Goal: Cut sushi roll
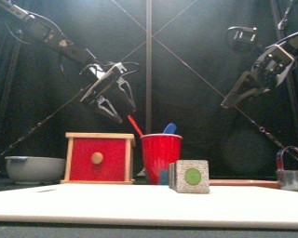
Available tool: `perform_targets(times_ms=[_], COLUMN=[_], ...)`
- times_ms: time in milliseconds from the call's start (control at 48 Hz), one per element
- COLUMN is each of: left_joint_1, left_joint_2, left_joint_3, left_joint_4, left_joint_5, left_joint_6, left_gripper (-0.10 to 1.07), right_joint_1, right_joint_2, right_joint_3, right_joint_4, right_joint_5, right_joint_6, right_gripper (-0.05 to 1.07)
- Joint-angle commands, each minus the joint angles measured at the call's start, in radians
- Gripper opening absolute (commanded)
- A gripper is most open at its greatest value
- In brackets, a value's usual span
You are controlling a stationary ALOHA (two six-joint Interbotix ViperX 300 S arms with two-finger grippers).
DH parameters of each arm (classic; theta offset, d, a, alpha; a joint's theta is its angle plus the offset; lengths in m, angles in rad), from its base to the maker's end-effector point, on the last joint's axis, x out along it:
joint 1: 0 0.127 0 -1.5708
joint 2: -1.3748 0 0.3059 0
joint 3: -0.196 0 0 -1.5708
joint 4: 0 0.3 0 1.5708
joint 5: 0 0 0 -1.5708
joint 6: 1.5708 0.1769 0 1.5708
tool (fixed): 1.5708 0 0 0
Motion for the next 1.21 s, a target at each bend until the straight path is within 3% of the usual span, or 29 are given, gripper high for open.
perform_targets(times_ms=[0, 188, 292, 417, 562, 688, 792, 1188], left_joint_1=[-0.023, -0.038, -0.037, 0.002, 0.040, 0.048, 0.057, 0.066], left_joint_2=[-0.041, -0.124, -0.202, -0.307, -0.403, -0.439, -0.443, -0.446], left_joint_3=[0.011, 0.087, 0.167, 0.253, 0.336, 0.365, 0.374, 0.413], left_joint_4=[0.077, 0.124, 0.164, 0.227, 0.357, 0.405, 0.407, 0.383], left_joint_5=[-0.020, -0.114, -0.195, -0.298, -0.377, -0.396, -0.397, -0.396], left_joint_6=[0.034, 0.063, 0.066, 0.075, 0.100, 0.107, 0.109, 0.109], left_gripper=[0.90, 0.90, 0.90, 0.90, 0.90, 0.90, 0.90, 0.90], right_joint_1=[-0.014, -0.044, -0.061, -0.058, -0.035, -0.026, -0.032, -0.052], right_joint_2=[0.005, 0.091, 0.150, 0.222, 0.305, 0.387, 0.443, 0.650], right_joint_3=[-0.054, -0.172, -0.221, -0.288, -0.351, -0.379, -0.411, -0.617], right_joint_4=[-0.006, -0.011, -0.005, 0.032, 0.058, 0.014, -0.041, -0.127], right_joint_5=[-0.037, -0.077, -0.071, -0.071, -0.074, -0.084, -0.094, -0.080], right_joint_6=[0.000, 0.000, 0.003, 0.006, 0.011, 0.008, 0.008, 0.002], right_gripper=[0.02, 0.02, 0.08, 0.26, 0.57, 0.86, 1.00, 1.02])
